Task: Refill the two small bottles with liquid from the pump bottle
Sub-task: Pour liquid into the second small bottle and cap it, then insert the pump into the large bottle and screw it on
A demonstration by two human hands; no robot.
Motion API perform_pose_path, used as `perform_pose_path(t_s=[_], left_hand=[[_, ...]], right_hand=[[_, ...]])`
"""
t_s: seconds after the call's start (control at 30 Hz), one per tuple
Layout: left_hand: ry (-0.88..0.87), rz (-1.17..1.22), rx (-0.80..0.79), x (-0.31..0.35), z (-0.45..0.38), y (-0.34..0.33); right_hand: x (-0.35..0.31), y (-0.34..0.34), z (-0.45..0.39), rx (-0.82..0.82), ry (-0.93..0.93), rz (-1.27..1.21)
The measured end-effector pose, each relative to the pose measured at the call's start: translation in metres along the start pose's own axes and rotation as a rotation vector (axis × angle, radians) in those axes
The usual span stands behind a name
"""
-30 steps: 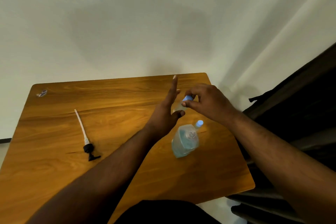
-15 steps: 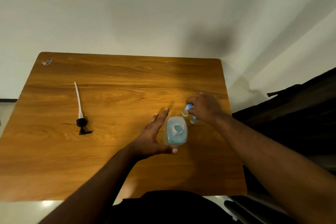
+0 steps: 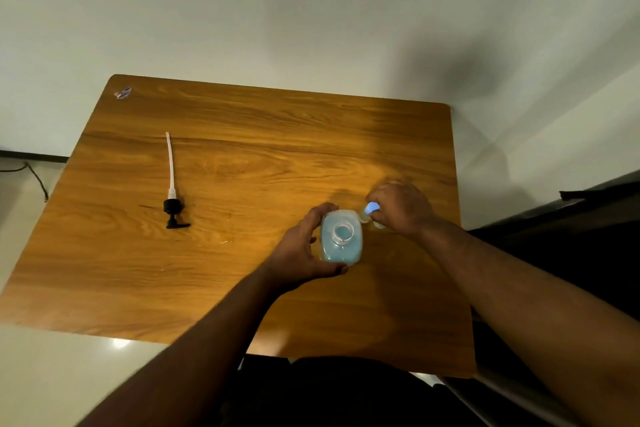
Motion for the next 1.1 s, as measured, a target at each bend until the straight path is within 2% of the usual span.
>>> perform_pose_path(t_s=[0.3, 0.43, 0.6, 0.97, 1.1], left_hand=[[0.061, 0.115, 0.13, -0.01, 0.003, 0.037], [0.04, 0.124, 0.16, -0.019, 0.008, 0.072], [0.024, 0.109, 0.248, -0.034, 0.019, 0.135], [0.082, 0.147, 0.322, -0.091, 0.041, 0.243], [0.109, 0.179, 0.304, -0.104, 0.043, 0.256]], right_hand=[[-0.021, 0.027, 0.0, 0.085, 0.02, 0.003], [-0.061, 0.035, -0.013, 0.132, 0.086, -0.064], [-0.132, 0.014, -0.049, 0.108, 0.163, -0.13], [-0.294, -0.071, -0.134, -0.084, 0.368, -0.201], [-0.328, -0.099, -0.155, -0.256, 0.469, -0.144]])
Point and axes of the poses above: each hand's wrist, its own z-axis away from the middle knuckle, its own y-axis out of the back of the hand, x = y × z, the point moved 5 cm from there along -z, towards the middle knuckle, and after that the axes turned 15 degrees about x, right-handed, at the moved point
